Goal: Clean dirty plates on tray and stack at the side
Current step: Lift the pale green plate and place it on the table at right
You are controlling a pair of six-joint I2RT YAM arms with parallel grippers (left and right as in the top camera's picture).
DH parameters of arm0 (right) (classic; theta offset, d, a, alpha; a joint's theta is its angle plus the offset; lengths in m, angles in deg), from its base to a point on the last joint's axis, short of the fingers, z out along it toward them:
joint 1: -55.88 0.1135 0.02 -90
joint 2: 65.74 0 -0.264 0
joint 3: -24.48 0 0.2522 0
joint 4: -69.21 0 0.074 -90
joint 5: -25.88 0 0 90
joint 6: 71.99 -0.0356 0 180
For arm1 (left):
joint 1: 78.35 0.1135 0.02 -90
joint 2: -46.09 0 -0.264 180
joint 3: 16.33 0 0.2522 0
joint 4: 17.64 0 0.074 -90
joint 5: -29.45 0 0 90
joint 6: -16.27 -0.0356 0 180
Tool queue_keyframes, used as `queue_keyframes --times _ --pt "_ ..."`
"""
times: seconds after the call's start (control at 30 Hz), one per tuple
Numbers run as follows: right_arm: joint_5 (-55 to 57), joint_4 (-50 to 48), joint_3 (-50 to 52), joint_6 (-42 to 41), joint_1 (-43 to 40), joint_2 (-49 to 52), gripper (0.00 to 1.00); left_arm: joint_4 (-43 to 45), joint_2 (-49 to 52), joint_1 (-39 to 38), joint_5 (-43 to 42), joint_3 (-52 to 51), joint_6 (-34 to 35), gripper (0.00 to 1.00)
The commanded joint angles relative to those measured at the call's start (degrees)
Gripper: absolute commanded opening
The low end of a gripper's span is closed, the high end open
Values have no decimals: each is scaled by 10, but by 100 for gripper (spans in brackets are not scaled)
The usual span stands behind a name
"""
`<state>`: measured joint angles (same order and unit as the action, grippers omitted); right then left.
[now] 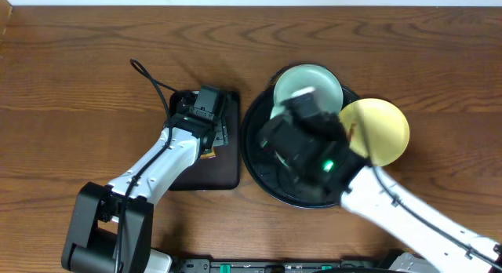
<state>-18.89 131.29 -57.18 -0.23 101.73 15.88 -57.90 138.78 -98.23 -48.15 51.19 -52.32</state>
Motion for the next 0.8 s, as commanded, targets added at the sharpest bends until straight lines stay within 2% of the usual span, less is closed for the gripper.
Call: queue_keyframes --times 0.0,0.2,0.33,0.5,0.57,0.77 --pt "-218 -10 -10 -28 -91 -7 1 1 9 4 8 0 3 81" --pt "-508 -65 -11 31 -317 -7 1 1 9 4 7 0 3 82" --pt "-612 -87 -11 28 -496 -7 1 0 9 4 7 0 3 81" --pt "-613 -95 -10 24 -682 -7 1 1 9 4 7 0 3 82" --pt "-594 -100 -10 24 -746 -6 1 1 9 4 7 0 3 86" --pt "-567 -126 -10 24 -859 18 1 1 9 4 7 0 3 87"
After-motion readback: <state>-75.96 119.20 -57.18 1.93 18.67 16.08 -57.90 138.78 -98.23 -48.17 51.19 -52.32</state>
